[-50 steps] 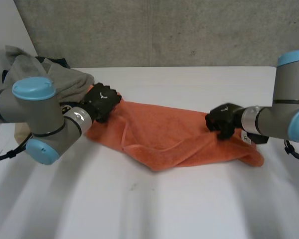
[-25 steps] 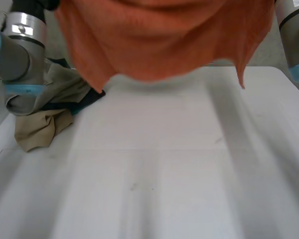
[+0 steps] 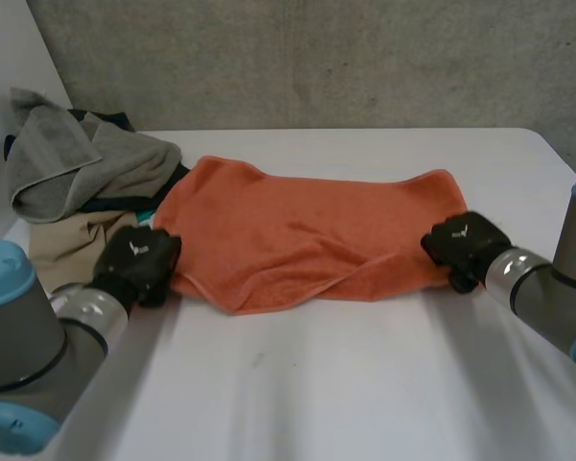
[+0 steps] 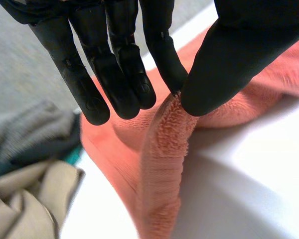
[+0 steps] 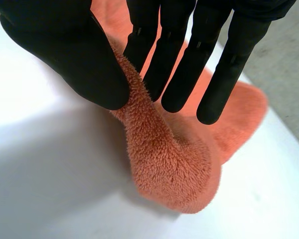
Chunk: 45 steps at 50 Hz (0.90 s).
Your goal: Fold the laundry.
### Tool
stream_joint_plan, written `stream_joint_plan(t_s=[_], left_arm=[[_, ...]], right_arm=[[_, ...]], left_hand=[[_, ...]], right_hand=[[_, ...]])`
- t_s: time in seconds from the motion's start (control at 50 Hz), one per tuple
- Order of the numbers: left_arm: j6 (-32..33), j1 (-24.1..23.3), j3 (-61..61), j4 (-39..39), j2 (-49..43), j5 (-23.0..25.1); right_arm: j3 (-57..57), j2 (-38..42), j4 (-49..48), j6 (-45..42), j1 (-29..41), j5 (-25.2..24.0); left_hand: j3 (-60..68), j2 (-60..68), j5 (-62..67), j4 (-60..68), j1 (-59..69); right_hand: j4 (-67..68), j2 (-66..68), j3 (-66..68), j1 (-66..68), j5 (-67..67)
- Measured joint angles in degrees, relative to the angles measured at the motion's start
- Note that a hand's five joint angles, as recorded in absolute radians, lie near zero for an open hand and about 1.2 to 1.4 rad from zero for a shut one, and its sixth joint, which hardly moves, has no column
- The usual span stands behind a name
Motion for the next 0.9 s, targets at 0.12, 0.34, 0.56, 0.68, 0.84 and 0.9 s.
stream_joint_plan(t_s=[0.12,0.34,0.56,0.68,0.84,0.9], left_arm=[[2.1,0.5,0.6,-4.6,0.3,-0.1],[1.4,6.2,2.5,-7.2,2.0,0.1],[-3.2,9.0,3.0,-10.4,0.0,2.6],[-5.2,8.5,4.5,-13.1,-3.2,3.3],[-6.7,6.7,7.1,-15.5,-7.0,3.5],[-7.7,6.2,8.3,-15.2,-7.8,3.5]], right_arm=[[2.2,-0.1,-0.2,-0.9,-0.8,-0.2],[3.1,-0.2,-0.7,0.1,-1.4,-0.6],[4.0,-0.2,-2.3,0.2,-1.4,-0.7],[4.1,-0.2,-2.7,0.2,-1.7,-0.7],[4.1,-0.2,-2.7,0.2,-2.3,-0.7],[4.1,-0.2,-2.7,0.2,-2.5,-0.7]], left_hand=[[-34.1,-34.5,-32.1,-34.3,-34.5],[-38.0,-38.6,-36.7,-39.2,-36.3],[-38.0,-38.6,-36.7,-39.2,-36.3],[-37.9,-38.4,-36.1,-39.1,-36.0],[-29.6,-29.5,-27.2,-29.8,-25.5],[-14.6,-13.5,-12.5,-14.6,-8.8]], right_hand=[[0.0,0.0,0.0,0.0,0.0],[0.0,0.0,0.0,0.0,0.0],[0.0,0.0,0.0,0.0,0.0],[0.0,0.0,0.0,0.0,0.0],[0.0,0.0,0.0,0.0,0.0],[0.0,0.0,0.0,0.0,0.0]])
